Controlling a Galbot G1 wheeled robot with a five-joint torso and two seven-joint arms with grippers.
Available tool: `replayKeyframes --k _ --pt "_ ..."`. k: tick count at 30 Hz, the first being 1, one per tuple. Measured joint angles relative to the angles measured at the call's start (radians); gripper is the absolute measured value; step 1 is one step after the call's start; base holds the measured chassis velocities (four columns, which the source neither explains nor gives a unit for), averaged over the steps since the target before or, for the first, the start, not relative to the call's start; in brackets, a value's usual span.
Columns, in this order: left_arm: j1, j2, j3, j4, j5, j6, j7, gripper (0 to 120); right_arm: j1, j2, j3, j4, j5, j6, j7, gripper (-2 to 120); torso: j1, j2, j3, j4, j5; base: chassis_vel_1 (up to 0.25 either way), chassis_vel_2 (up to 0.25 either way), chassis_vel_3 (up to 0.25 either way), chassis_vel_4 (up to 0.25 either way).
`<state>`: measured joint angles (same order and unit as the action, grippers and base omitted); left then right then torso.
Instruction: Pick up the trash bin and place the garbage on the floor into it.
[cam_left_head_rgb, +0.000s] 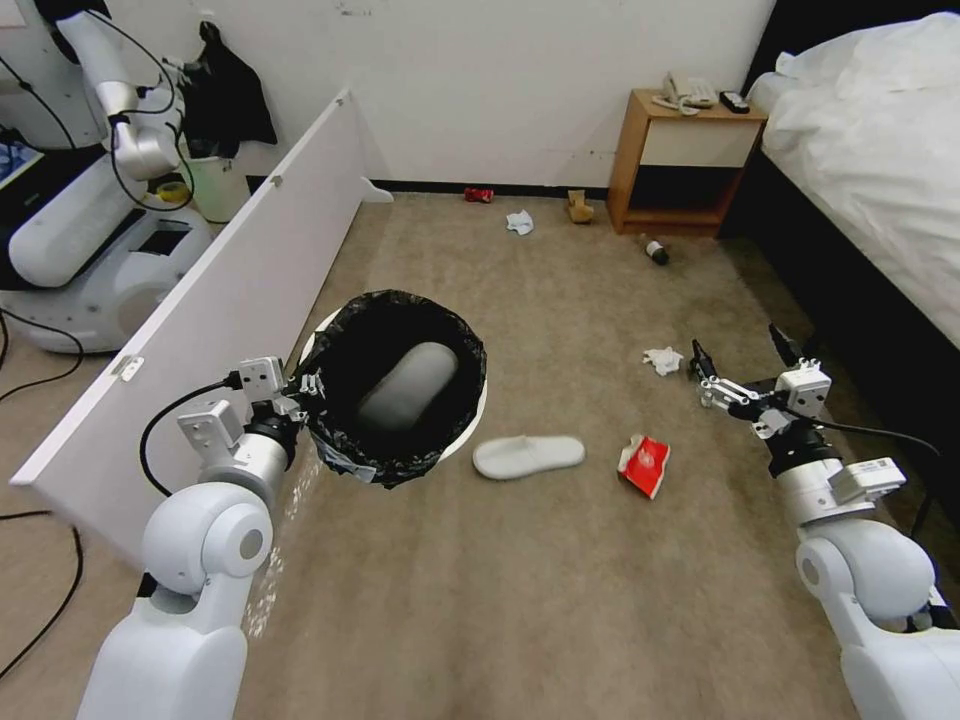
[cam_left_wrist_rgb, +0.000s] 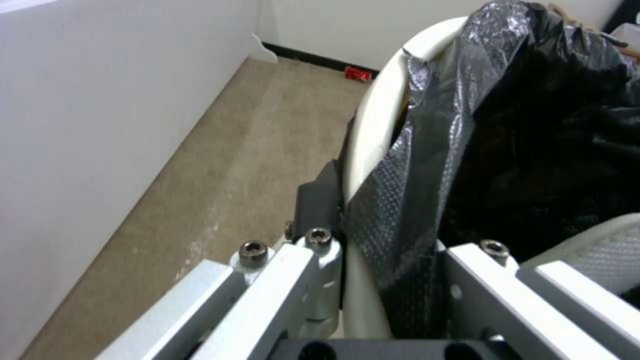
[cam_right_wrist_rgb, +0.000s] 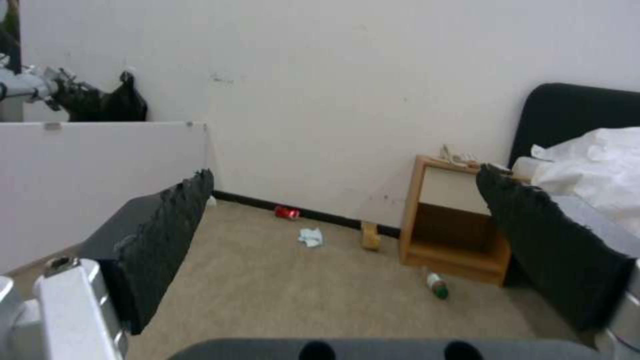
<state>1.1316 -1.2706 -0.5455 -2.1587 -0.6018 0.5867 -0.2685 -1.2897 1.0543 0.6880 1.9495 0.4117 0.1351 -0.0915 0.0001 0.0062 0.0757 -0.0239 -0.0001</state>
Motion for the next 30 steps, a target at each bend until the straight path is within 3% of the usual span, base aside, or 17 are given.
replayKeyframes --k 11,30 --pt "-0.004 -0.003 0.005 0.005 -0.005 -0.002 -0.007 4 0.002 0.004 -0.001 -0.007 -0.001 0.010 0.000 100 0.000 0.000 0.000 0.0000 0.0001 -0.124 0.143 0.123 -0.135" --pt "-0.009 -0.007 0.008 0.009 -0.017 -0.001 -0.018 4 0.019 0.005 -0.007 -0.027 -0.007 0.029 -0.005 100 0.000 0.000 0.000 0.0000 0.0001 0.000 0.000 0.000 0.000"
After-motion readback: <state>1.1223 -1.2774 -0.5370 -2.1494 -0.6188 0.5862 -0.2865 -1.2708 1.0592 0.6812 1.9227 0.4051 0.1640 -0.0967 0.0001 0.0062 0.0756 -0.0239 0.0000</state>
